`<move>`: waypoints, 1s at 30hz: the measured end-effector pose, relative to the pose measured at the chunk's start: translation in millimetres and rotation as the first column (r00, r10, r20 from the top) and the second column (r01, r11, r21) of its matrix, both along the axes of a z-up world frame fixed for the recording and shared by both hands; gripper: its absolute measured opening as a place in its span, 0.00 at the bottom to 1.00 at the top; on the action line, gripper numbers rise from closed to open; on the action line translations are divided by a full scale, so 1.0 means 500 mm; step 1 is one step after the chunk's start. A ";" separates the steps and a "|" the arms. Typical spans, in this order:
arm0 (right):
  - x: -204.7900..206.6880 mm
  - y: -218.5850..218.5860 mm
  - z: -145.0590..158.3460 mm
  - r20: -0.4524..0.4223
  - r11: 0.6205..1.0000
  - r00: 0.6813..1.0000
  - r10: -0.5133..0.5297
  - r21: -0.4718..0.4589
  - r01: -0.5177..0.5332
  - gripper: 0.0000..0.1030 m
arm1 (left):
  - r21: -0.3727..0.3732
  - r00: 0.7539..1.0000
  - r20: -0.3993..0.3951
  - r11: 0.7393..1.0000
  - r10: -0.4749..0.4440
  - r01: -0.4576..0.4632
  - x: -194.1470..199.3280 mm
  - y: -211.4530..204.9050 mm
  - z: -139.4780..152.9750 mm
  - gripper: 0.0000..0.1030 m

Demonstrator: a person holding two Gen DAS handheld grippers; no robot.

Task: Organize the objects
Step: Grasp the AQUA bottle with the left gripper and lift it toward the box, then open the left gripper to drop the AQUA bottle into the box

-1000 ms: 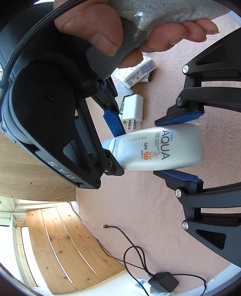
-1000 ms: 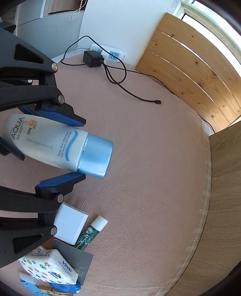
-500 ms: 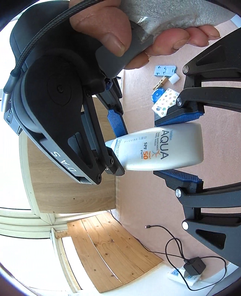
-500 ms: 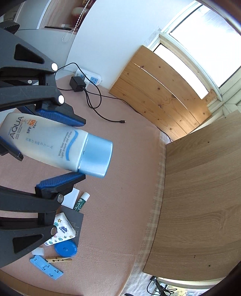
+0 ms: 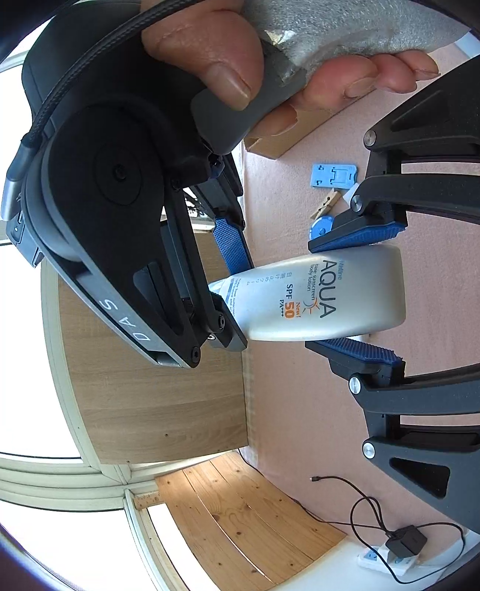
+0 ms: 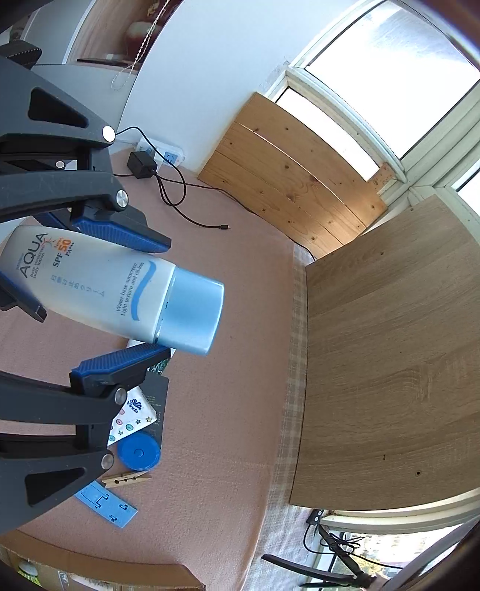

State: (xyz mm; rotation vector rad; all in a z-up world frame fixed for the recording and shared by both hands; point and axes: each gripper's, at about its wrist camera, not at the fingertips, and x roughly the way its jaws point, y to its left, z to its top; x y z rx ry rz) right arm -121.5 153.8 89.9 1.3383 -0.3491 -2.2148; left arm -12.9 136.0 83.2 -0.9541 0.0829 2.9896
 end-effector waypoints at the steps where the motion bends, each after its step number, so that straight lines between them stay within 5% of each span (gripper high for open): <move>1: 0.000 0.017 -0.002 0.000 1.000 1.000 -0.010 -0.004 0.010 0.45 | -0.001 1.000 0.001 1.000 -0.011 0.011 -0.004 0.012 0.000 0.46; 13: 0.014 0.240 -0.014 0.007 0.984 0.985 -0.171 -0.039 0.172 0.45 | -0.029 0.983 0.017 0.982 -0.184 0.184 -0.046 0.226 -0.005 0.46; 30: 0.058 0.583 -0.051 0.048 0.929 0.930 -0.365 -0.037 0.367 0.45 | -0.012 0.924 0.061 0.925 -0.378 0.379 -0.094 0.549 -0.059 0.46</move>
